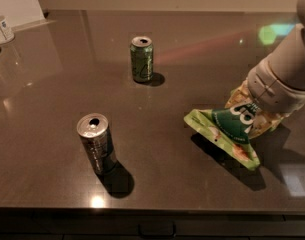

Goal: Move green rice chip bag near redbull can

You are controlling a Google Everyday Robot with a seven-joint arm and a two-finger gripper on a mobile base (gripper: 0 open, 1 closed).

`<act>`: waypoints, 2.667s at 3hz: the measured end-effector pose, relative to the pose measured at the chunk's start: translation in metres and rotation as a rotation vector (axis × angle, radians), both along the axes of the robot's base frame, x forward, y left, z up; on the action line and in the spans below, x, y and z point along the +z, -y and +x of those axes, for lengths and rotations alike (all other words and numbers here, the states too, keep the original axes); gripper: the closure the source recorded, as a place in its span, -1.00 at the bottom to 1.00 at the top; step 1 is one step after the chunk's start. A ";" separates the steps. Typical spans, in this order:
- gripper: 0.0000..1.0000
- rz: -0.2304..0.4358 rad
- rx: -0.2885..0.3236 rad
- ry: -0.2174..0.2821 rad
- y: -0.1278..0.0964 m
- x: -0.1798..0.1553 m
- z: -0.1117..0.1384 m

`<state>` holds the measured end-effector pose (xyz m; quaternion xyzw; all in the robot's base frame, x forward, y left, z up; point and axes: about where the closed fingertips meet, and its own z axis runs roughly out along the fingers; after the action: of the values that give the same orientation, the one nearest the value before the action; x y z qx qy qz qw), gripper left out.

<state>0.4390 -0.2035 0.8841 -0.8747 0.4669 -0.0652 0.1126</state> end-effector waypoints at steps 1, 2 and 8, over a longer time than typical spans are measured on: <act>1.00 -0.016 -0.061 0.004 -0.031 -0.006 0.009; 1.00 -0.062 -0.131 -0.010 -0.056 -0.013 0.017; 0.19 -0.086 -0.221 -0.078 -0.150 -0.001 -0.017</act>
Offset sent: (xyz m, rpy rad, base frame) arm 0.0284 0.0861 -0.0242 -0.1184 0.0375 -0.2603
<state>0.4217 -0.0536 0.8835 -0.8238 0.5613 -0.0632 0.0487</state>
